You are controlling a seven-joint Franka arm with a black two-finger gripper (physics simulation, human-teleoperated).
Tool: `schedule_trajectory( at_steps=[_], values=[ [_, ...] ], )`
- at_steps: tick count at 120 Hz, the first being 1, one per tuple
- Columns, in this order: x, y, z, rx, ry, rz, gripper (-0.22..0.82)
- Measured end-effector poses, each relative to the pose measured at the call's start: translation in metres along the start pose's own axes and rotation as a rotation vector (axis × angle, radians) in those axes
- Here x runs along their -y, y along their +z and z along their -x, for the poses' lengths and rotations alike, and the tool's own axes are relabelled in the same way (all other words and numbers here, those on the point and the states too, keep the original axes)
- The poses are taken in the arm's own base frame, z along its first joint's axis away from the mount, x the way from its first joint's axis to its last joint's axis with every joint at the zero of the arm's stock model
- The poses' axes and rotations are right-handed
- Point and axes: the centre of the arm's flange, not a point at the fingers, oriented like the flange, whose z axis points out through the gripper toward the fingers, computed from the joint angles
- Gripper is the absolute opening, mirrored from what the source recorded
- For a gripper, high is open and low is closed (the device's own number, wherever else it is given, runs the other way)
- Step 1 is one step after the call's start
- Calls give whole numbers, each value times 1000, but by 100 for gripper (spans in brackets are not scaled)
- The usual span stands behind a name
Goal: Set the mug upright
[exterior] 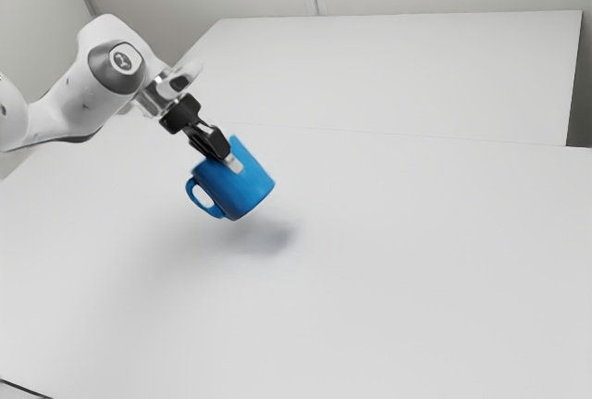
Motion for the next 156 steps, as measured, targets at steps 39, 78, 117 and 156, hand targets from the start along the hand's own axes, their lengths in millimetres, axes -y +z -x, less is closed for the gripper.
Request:
schedule_trajectory(
  at_steps=[39, 78, 117, 156],
  values=[
    [-71, 5, 34, 197, -35, -364, -18],
    [-65, 45, 63, 166, -123, -588, -18],
    [-54, 78, 71, 18, -194, -640, -18],
    [-39, 100, 69, -8, -290, -625, -17]
  ],
)
